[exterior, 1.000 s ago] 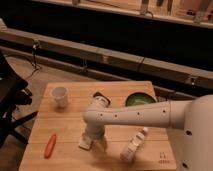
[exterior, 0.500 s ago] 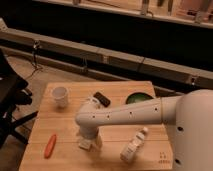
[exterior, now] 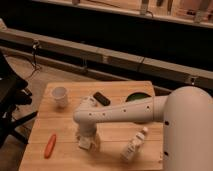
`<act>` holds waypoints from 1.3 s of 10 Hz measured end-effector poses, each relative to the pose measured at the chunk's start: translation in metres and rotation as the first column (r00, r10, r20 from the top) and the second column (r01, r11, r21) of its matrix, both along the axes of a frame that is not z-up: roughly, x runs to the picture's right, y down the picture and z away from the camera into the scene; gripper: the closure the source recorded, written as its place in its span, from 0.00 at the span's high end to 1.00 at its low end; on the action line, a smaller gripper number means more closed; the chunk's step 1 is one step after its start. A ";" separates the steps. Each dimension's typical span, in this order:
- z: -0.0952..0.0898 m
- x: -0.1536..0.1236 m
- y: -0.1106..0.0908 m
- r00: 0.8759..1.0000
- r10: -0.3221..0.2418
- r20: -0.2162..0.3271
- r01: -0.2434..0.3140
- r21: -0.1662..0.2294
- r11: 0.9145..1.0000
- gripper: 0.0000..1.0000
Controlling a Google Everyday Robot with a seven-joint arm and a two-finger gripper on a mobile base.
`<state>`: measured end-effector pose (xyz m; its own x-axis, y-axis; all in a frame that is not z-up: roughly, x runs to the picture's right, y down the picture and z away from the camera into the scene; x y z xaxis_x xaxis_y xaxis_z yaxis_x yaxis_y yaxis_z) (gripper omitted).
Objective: Place the white sponge in the ceramic bowl
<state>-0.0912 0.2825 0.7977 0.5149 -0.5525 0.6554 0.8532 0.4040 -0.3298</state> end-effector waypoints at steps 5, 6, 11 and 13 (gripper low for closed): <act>-0.001 0.000 -0.001 1.000 0.000 -0.004 0.000 -0.009 1.000 0.23; -0.001 0.000 -0.002 1.000 -0.001 -0.004 0.001 -0.008 1.000 0.19; -0.017 0.012 -0.021 1.000 0.007 0.003 -0.008 0.026 1.000 0.14; -0.019 0.018 -0.031 1.000 0.004 0.015 -0.005 0.034 0.999 0.14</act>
<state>-0.0733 0.2519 0.7783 0.5081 -0.5725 0.6436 0.8559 0.4189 -0.3031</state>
